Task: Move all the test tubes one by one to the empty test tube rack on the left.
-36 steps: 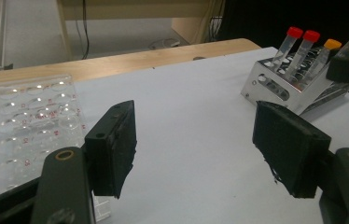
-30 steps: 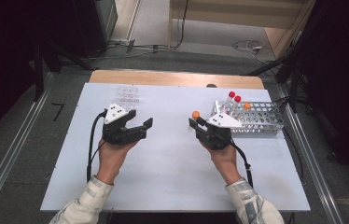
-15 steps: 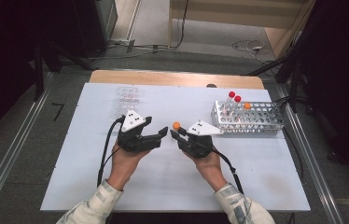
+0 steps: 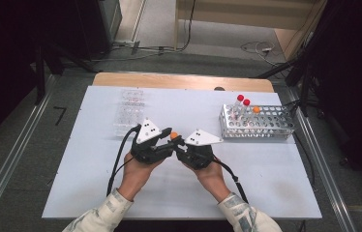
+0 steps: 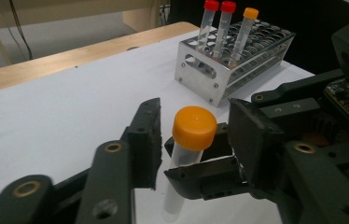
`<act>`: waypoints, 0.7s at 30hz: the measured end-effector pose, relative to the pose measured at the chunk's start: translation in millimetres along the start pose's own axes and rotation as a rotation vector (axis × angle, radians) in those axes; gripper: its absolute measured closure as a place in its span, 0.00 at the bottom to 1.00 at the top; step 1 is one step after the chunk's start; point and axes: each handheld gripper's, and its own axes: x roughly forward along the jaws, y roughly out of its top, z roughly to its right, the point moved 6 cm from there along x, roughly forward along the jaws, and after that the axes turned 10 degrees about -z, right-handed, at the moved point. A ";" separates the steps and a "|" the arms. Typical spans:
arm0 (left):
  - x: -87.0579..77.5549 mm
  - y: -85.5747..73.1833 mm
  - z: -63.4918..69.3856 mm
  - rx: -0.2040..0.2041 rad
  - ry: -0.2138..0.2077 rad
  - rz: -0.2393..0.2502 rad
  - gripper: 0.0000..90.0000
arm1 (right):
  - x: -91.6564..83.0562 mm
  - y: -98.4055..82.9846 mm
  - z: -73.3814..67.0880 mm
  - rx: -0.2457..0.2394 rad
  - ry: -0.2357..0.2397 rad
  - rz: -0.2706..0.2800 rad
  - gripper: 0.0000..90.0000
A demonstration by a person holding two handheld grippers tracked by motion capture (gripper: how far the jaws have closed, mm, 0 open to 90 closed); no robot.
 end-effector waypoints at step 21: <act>-19.1 5.0 -23.0 -0.043 0.031 0.039 0.79 | -4.9 1.9 2.8 0.019 0.059 -0.007 0.47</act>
